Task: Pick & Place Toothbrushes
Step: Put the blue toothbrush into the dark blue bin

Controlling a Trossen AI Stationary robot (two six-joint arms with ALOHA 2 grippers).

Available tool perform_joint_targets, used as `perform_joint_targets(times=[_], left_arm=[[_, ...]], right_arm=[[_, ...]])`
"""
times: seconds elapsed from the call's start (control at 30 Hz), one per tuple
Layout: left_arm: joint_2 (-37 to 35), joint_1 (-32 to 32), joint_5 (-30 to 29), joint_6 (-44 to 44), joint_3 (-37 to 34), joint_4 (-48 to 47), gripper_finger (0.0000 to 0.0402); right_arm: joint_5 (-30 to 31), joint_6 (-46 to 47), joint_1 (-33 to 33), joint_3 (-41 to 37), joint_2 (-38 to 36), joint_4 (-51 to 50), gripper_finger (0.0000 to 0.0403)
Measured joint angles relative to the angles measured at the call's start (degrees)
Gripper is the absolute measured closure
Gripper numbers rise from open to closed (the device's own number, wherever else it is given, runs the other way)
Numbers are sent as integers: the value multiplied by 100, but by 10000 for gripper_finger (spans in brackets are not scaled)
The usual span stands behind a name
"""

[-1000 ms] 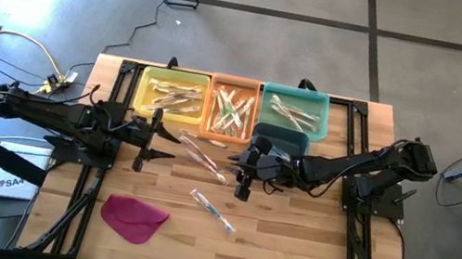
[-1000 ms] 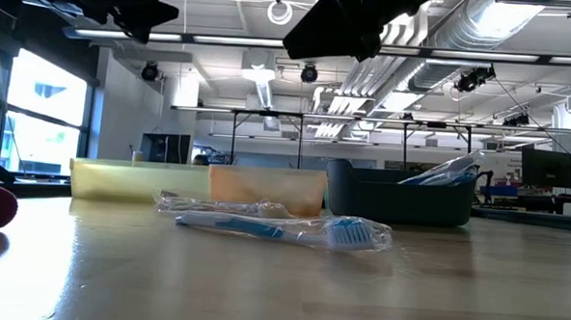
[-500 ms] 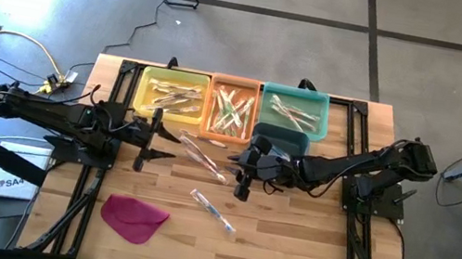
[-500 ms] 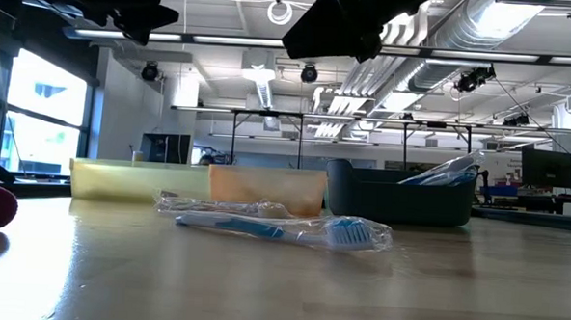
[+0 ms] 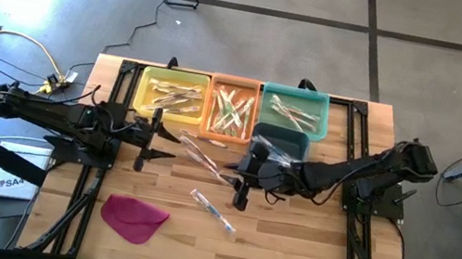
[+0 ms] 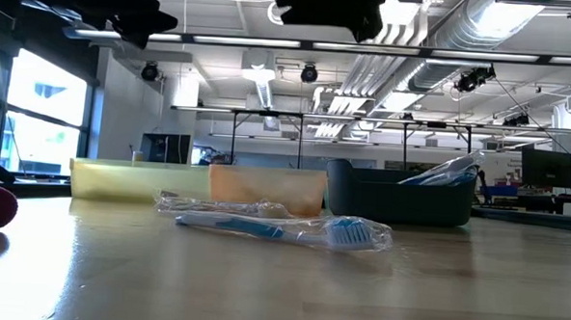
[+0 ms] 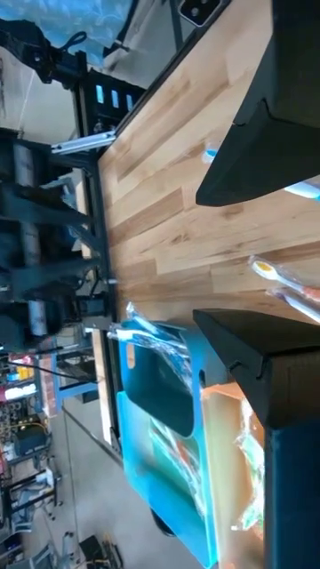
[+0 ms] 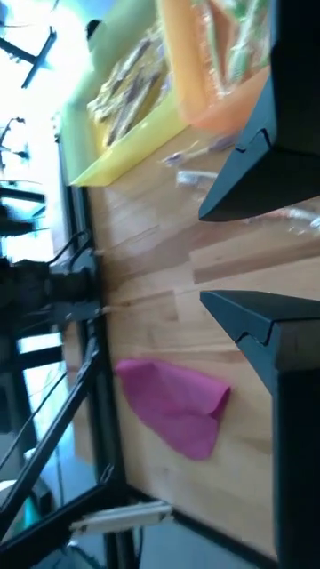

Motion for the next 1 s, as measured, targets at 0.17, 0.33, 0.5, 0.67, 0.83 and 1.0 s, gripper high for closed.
perform_joint_targets(times=[0.17, 0.33, 0.5, 0.67, 0.83, 1.0], left_arm=[[0, 1, -20, 0, 2, -137, 208], [12, 2, -20, -5, 4, -190, 208], [20, 2, -25, -5, 4, -235, 208], [78, 2, -33, -2, 4, -267, 208], [120, 2, -35, 34, 4, -280, 208], [121, 2, -33, 37, 4, -280, 208]], right_arm=[[145, -102, 130, 573, 201, -485, 275], [110, -127, 233, 1158, 648, -1222, 275], [-339, 484, 339, 1754, 1317, -2463, 275], [-1072, 985, 382, 1960, 1799, -2939, 275], [-1460, 1364, 427, 1963, 2004, -3003, 275], [-1759, 1672, 460, 1963, 2208, -2976, 275]])
